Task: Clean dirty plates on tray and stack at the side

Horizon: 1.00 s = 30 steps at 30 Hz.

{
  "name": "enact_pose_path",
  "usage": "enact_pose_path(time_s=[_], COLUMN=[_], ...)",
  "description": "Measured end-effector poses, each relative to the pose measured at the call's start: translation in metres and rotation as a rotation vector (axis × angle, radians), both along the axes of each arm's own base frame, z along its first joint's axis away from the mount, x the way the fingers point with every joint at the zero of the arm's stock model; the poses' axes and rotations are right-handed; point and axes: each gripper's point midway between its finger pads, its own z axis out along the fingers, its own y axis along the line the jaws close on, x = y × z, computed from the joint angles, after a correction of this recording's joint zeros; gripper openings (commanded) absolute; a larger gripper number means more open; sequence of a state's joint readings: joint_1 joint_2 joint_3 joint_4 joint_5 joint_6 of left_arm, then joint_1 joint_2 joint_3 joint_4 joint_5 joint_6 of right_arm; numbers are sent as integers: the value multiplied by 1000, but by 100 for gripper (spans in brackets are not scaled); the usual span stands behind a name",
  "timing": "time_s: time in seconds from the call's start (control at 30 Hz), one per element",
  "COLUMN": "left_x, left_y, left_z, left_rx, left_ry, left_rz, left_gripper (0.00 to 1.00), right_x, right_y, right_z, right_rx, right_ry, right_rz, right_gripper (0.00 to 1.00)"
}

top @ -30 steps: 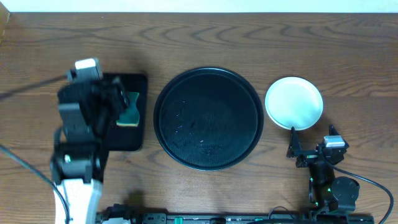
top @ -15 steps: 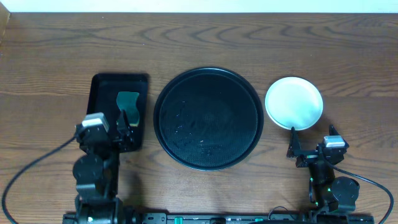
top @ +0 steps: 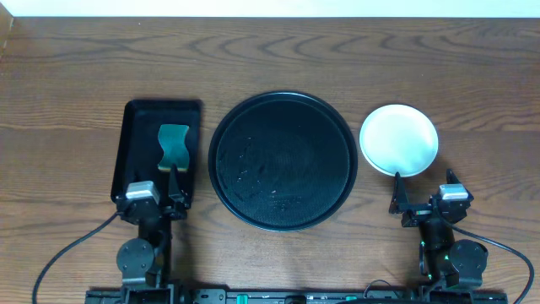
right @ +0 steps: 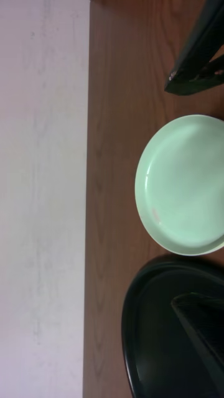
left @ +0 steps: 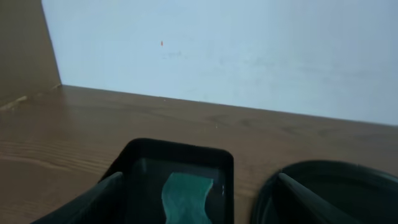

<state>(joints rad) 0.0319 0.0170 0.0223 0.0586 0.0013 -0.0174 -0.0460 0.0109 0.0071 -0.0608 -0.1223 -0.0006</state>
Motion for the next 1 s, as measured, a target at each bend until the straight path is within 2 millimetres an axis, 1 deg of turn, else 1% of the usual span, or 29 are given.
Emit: enact_pose_path(time_s=[0.1, 0.17, 0.4, 1.0], left_x=[0, -1, -1, -1], left_y=[-2, -4, -7, -7], left_z=[-16, -22, -22, -22], left_rx=[14, 18, 20, 20], left_ry=[59, 83, 85, 85], left_rz=[-10, -18, -34, -34], left_gripper=[75, 75, 75, 75], right_x=[0, 0, 0, 0], right_y=[0, 0, 0, 0], right_z=[0, 0, 0, 0], right_rx=[0, 0, 0, 0], right_ry=[0, 0, 0, 0], right_rz=[0, 0, 0, 0], right_gripper=[99, 99, 99, 99])
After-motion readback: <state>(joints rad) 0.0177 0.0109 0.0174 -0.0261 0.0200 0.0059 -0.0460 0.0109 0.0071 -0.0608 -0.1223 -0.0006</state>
